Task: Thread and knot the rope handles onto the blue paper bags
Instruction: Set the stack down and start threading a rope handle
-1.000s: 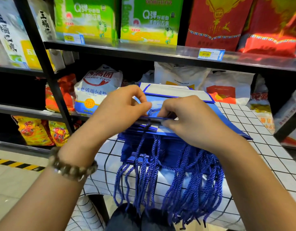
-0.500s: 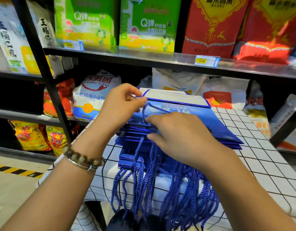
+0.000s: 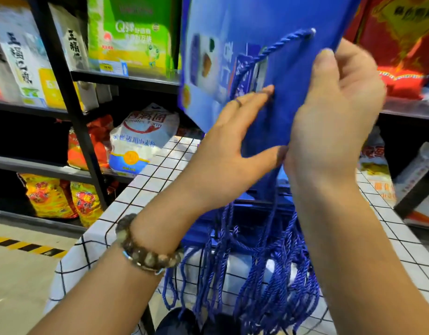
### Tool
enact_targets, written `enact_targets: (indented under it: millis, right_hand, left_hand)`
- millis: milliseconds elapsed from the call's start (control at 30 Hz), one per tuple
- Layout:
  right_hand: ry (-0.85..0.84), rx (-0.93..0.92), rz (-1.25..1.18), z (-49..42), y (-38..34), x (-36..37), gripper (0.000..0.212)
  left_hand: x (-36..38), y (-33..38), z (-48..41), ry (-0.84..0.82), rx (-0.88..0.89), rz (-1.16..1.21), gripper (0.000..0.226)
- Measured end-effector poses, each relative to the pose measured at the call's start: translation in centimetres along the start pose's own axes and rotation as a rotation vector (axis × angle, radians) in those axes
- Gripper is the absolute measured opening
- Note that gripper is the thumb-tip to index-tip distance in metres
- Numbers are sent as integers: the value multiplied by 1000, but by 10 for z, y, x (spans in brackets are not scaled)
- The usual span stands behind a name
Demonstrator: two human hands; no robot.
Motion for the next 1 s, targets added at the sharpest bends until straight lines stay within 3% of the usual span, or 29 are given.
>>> enact_targets:
  millis: [100, 167, 233, 333, 433, 600, 700, 767, 867, 933, 1000]
  right_hand:
    - [128, 385, -176, 6, 33, -4, 26]
    - [115, 552, -318, 20, 50, -3, 16]
    - [58, 655, -433, 36, 61, -3, 27]
    - [-63, 741, -379, 55, 69, -13, 27]
    - [-208, 797, -271, 60, 70, -35, 29]
    - [-625, 693, 230, 44, 59, -74, 27]
    - [-602, 411, 752, 17, 58, -98, 21]
    - [-566, 213, 957, 3, 52, -92, 23]
    - [-807, 34, 1019, 5, 54, -46, 1]
    - [-1047, -47, 1095, 17, 72, -13, 23]
    - [-1175, -73, 1134, 26, 90, 9, 30]
  left_hand:
    - [-6, -2, -7, -29, 37, -249, 92]
    - [-9, -15, -9, -92, -7, -409, 99]
    - [-8, -32, -6, -197, -86, -473, 104]
    - [0, -49, 5, -376, -204, -379, 94]
    - [1, -63, 13, -452, -330, -261, 75]
    - [-6, -61, 11, -489, -354, -294, 67]
    - [-3, -58, 13, -525, -336, -383, 71]
    - [4, -55, 14, -560, -302, -447, 71]
    - [17, -48, 14, -519, -232, -541, 70]
    - [22, -43, 16, -446, -208, -480, 64]
    - [18, -36, 18, -354, -193, -286, 46]
Point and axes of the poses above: each hand's wrist, its own z-axis away from the middle knuckle, its own x-axis out of the palm, y = z × x, the point moved 5 cm from there along -z, towards the middle knuckle, and after that the axes turned 11 degrees about z, right-handed, at the moved point
